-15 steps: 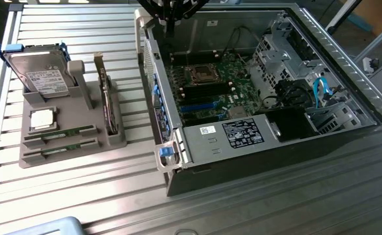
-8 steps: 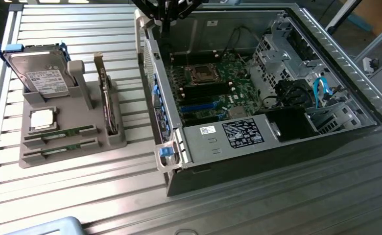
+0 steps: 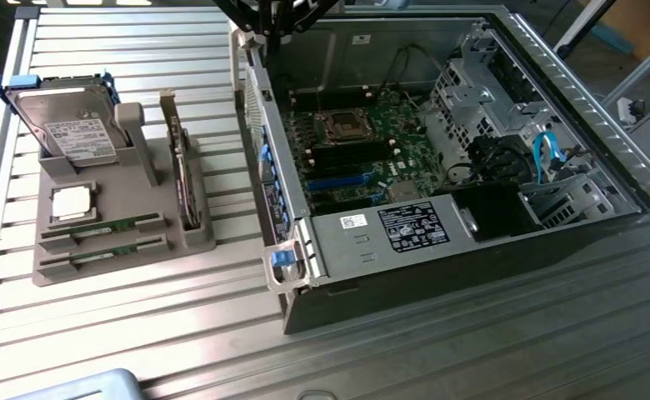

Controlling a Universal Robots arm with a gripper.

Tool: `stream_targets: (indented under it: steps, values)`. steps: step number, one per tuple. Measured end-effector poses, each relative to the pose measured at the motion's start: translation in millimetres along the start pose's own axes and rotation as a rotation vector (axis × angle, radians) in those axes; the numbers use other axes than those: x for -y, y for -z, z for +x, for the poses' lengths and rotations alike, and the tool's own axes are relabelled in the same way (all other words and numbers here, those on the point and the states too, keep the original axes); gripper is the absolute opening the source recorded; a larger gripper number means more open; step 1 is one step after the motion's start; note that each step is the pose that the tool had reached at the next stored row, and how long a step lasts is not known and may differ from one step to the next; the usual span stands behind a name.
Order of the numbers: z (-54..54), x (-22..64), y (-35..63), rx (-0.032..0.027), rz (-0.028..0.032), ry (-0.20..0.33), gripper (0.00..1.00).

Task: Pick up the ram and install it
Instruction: 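Reach for the ram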

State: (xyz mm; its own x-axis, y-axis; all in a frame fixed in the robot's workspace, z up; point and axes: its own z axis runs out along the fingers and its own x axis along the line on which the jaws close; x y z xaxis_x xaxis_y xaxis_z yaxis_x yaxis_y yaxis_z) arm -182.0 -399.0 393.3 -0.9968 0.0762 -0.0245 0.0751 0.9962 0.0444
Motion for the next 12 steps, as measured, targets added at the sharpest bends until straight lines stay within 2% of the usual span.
stream_targets:
  steps: [12]
  values:
    - [12.9, 1.0, 0.3, 0.0, -0.0001, 0.0, 0.1]
